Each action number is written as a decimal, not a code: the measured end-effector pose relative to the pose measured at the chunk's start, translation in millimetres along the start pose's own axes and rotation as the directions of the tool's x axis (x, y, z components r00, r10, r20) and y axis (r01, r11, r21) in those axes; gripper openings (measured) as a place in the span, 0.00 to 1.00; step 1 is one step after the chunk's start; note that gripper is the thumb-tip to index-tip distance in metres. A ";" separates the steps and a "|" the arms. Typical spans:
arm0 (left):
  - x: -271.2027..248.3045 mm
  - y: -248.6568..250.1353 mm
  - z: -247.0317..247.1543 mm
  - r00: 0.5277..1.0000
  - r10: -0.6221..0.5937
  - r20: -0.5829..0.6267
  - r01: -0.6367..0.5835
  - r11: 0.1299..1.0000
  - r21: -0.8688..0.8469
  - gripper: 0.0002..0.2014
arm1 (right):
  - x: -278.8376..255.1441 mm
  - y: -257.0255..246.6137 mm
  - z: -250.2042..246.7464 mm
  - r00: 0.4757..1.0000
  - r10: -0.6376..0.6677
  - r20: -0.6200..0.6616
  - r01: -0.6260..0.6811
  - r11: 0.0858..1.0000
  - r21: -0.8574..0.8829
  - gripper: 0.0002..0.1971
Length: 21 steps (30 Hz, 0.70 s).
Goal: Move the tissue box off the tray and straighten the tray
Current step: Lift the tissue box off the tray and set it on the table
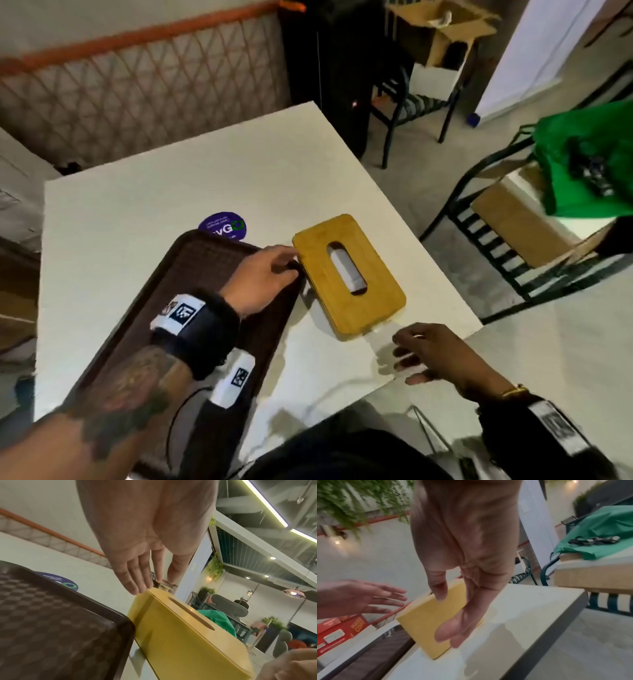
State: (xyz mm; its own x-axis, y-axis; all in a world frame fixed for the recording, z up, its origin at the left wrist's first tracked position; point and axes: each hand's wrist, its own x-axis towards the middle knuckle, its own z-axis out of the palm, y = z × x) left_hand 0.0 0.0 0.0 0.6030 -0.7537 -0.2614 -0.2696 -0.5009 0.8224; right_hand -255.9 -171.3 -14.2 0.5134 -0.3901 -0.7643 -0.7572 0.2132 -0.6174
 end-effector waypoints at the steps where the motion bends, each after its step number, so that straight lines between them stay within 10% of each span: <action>1: 12.3 1.1 0.3 1.000 0.009 -0.023 -0.008 0.999 0.034 0.20 | 4.1 1.1 4.5 1.000 -0.002 -0.025 0.004 0.997 0.082 0.12; 8: 69.4 -2.2 -6.0 0.984 -0.138 0.112 0.118 0.979 0.166 0.37 | 8.8 -3.3 37.8 0.987 -0.033 -0.154 0.082 0.941 0.328 0.19; 21: 89.5 -15.8 -0.5 0.971 -0.172 0.167 0.202 0.962 -0.184 0.17 | 46.7 -57.4 20.3 0.931 -0.004 -0.365 0.112 0.955 0.274 0.19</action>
State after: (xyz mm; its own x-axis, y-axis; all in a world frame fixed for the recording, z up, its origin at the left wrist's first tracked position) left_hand 58.6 -59.4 -36.1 0.5064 -0.7165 -0.4798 0.0010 -0.5559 0.8313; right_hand -180.2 -183.6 -18.1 0.3337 -0.6914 -0.6408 -0.5552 0.4052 -0.7264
